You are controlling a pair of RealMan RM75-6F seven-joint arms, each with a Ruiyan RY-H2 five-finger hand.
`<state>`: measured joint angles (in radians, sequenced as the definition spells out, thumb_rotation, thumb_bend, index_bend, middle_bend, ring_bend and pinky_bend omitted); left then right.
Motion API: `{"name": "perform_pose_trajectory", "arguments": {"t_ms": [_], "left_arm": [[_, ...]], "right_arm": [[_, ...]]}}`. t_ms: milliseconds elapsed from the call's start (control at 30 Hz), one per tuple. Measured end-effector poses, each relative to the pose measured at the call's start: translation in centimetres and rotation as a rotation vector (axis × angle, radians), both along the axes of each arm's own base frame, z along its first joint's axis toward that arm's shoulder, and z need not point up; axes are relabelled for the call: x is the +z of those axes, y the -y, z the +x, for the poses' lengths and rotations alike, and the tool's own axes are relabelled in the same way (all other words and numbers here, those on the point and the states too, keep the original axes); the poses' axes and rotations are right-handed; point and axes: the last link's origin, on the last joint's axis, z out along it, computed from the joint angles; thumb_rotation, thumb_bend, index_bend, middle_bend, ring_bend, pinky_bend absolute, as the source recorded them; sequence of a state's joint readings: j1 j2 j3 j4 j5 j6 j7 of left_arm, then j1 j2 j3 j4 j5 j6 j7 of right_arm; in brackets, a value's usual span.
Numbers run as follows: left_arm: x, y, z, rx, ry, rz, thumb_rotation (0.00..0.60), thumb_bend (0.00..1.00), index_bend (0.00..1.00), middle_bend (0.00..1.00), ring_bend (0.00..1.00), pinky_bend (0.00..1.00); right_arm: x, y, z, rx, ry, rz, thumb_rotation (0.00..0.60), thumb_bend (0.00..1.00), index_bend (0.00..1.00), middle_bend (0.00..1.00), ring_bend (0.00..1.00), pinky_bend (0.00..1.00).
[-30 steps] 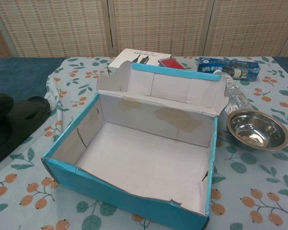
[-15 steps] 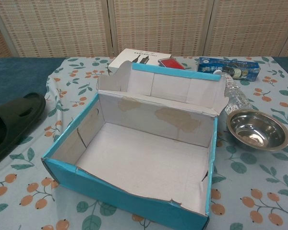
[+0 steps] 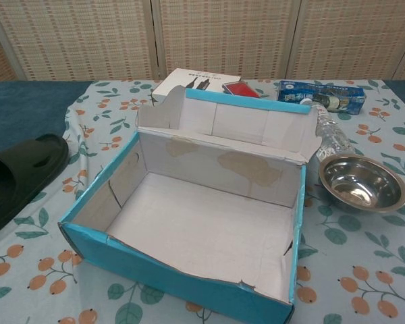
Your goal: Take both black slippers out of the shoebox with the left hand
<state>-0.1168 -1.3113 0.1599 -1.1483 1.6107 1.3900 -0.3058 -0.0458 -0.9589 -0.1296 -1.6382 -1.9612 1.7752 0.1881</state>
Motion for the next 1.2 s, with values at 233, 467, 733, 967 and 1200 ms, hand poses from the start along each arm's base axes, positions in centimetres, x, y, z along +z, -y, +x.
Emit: {"name": "perform_pose_trajectory", "arguments": {"t_ms": [233,467,733,967,1200], "left_arm": [[1.1,0.0,0.6,-0.018,0.010,0.031,0.600,0.30,0.00,0.00,0.00,0.10],[2.0,-1.1,-1.4,-0.031,-0.199,0.141,0.600,0.32,0.00,0.00,0.00,0.10],[0.5,-0.3,-1.6,-0.065,-0.225,0.155,0.600,0.32,0.00,0.00,0.00,0.10],[0.9,0.2,-0.7,-0.008,-0.013,0.112,0.600,0.31,0.00,0.00,0.00,0.12],[3.8,-0.1,1.8,-0.047,0.141,0.236,0.600,0.35,0.00,0.00,0.00,0.12]], "right_arm": [[0.0,0.0,0.0,-0.005,-0.003,0.008,0.414,0.14,0.00,0.00,0.00,0.00],[-0.1,0.0,0.0,-0.010,-0.008,0.009,0.414,0.14,0.00,0.00,0.00,0.00],[-0.2,-0.1,0.0,-0.011,-0.009,0.019,0.413,0.14,0.00,0.00,0.00,0.00],[0.1,-0.2,0.0,-0.009,-0.004,0.016,0.414,0.14,0.00,0.00,0.00,0.00],[0.0,-0.2,0.0,-0.011,-0.013,0.009,0.414,0.14,0.00,0.00,0.00,0.00]]}}
